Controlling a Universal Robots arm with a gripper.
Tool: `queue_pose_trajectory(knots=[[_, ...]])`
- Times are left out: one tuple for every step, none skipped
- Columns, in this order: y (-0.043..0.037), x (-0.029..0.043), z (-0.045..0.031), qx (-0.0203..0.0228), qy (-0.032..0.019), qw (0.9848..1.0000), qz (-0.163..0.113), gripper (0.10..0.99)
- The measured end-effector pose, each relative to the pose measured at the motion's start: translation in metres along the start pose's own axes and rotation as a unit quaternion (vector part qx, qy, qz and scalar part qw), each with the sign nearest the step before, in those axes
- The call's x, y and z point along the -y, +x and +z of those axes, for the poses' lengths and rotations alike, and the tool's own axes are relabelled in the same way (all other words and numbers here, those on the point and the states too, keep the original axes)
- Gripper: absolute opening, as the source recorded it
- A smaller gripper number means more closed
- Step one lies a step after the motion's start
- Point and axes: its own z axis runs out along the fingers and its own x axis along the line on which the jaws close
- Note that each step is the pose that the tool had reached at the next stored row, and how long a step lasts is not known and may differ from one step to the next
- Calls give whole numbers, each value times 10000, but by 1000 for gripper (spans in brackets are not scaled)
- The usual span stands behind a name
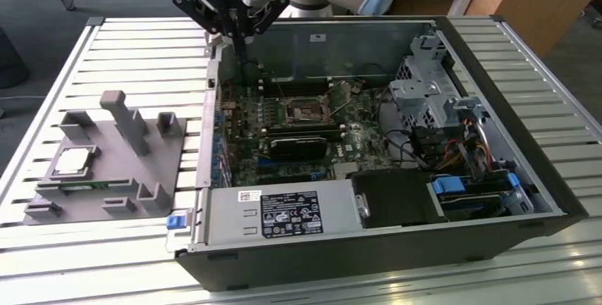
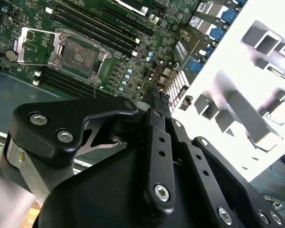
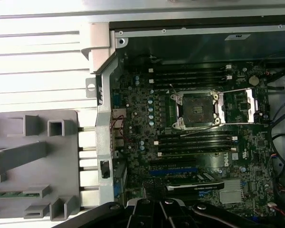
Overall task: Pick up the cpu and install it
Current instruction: 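Reach for the cpu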
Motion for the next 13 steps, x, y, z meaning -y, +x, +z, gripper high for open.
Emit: queue_pose_trajectory(knots=[[6, 1, 0, 0, 0, 10000, 0, 106], [12, 1, 0, 0, 0, 10000, 0, 106], [17, 1, 0, 0, 0, 10000, 0, 106], [23, 2, -1, 0, 0, 10000, 0, 106], [29, 2, 0, 0, 0, 10000, 0, 106], [34, 3, 0, 0, 0, 10000, 0, 106], [40, 3, -1, 0, 0, 10000, 0, 106], [46, 4, -1, 0, 0, 10000, 0, 106], [52, 4, -1, 0, 0, 10000, 0, 106], [58, 4, -1, 0, 0, 10000, 0, 106], [64, 5, -1, 0, 0, 10000, 0, 106], [69, 5, -1, 0, 0, 10000, 0, 106], [74, 6, -1, 0, 0, 10000, 0, 106]])
